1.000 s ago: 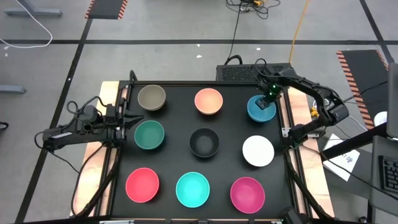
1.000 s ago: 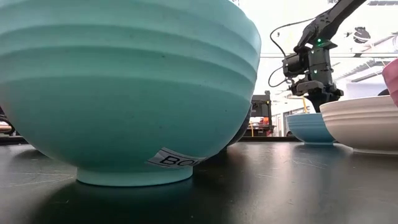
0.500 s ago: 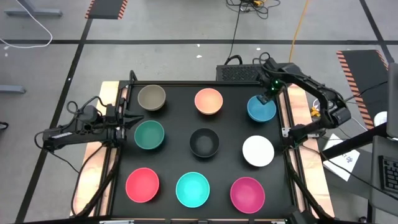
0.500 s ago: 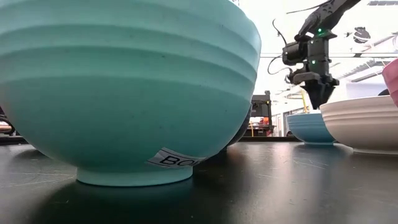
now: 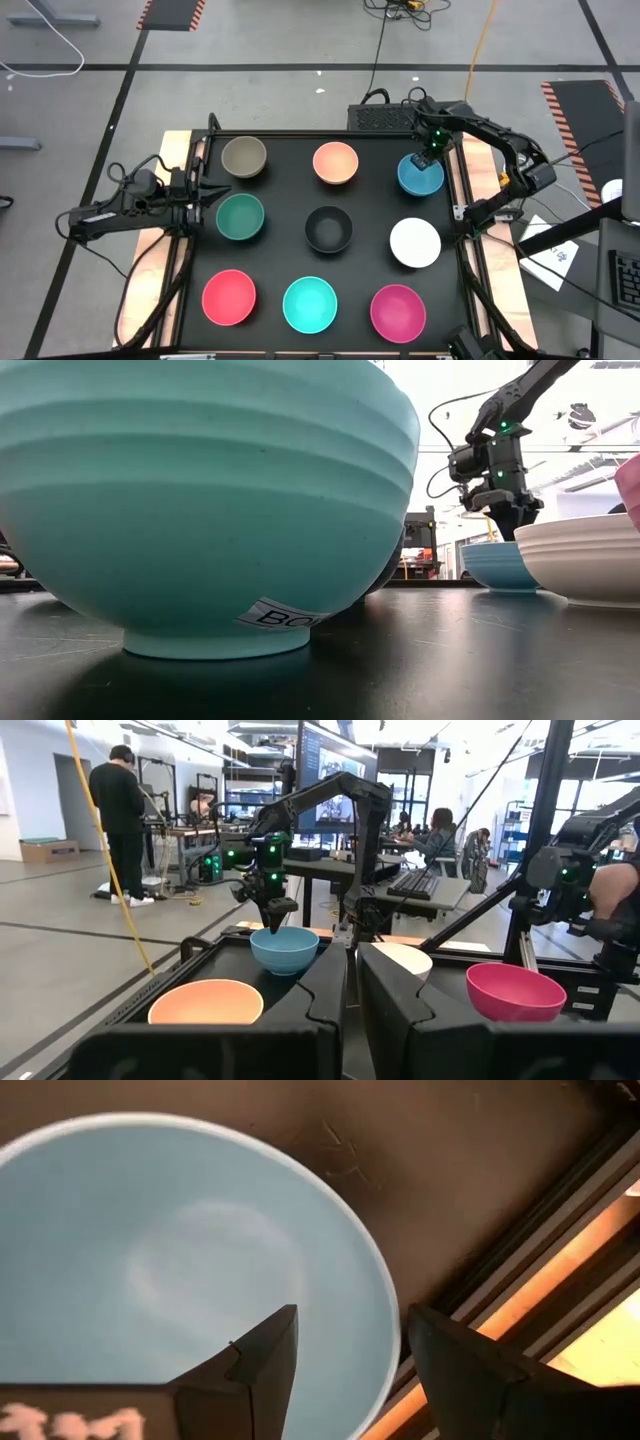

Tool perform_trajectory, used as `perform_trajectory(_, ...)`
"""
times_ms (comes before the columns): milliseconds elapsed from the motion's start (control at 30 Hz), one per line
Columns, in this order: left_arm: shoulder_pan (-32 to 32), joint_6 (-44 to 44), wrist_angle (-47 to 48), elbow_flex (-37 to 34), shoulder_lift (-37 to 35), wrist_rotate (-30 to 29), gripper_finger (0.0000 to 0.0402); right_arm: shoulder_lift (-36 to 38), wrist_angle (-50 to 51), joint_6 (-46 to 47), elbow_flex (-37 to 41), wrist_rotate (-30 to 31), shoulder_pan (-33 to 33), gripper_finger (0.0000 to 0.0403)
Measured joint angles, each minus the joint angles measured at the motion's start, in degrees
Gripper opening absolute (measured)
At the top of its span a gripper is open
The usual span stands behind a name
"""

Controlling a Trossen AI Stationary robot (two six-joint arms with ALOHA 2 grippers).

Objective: Nest bowls inside each other
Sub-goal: Stack the blue bowl on the black bowl

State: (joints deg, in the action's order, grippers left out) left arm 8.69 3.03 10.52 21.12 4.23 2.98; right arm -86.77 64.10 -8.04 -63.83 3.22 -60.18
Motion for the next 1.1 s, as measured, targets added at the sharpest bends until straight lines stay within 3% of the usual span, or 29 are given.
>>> perform_trajectory(400, 0.00, 0.07, -0.02, 0.00, 0.00, 0.04, 0.0031, -2.70, -3.40, -1.23, 0.85, 0.23, -0.93, 0.0154)
perform_trajectory(700, 0.01, 0.11, -0.04, 0.02, 0.02, 0.07, 0.0031, -5.72, -3.87, -3.88, 0.76, 1.87, -0.88, 0.0013)
perform_trajectory(900, 0.00, 0.48, 0.04, 0.02, 0.02, 0.09, 0.0031, -4.67, -5.59, -5.77, 0.39, 1.59, -0.87, 0.0005)
perform_trajectory(1100, 0.00, 0.47, -0.02, 0.02, 0.02, 0.07, 0.0031, -2.86, -1.25, -5.76, -3.95, -0.65, -0.53, 0.0001)
